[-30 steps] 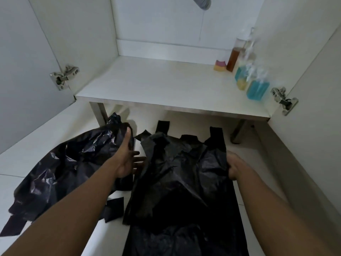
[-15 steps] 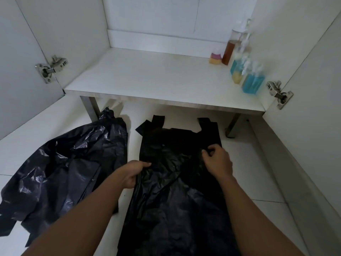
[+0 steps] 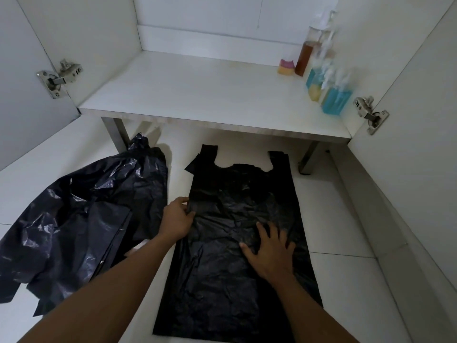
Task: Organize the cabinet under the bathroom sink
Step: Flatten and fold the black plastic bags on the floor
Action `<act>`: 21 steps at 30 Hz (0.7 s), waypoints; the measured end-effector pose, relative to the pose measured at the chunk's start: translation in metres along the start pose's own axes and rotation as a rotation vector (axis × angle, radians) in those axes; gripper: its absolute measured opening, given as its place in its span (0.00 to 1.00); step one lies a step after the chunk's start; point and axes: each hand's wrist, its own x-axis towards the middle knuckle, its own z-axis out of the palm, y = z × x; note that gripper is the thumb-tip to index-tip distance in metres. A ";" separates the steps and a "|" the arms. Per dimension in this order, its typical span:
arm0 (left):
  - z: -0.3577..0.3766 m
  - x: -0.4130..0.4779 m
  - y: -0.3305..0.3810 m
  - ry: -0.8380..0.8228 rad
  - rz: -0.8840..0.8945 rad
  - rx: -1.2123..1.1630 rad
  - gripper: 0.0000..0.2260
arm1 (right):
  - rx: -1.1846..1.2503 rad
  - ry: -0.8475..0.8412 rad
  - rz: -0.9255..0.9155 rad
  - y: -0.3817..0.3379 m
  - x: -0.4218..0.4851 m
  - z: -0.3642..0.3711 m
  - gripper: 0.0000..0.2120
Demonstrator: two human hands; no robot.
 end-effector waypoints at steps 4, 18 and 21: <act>0.006 -0.024 -0.006 0.130 0.415 0.352 0.24 | -0.002 0.031 0.033 -0.009 -0.001 0.005 0.41; 0.007 -0.080 -0.049 -0.193 0.719 0.822 0.48 | -0.066 0.093 -0.045 -0.014 -0.017 0.028 0.36; 0.008 -0.084 -0.050 -0.174 0.736 0.789 0.47 | -0.059 0.113 -0.046 -0.013 -0.020 0.030 0.35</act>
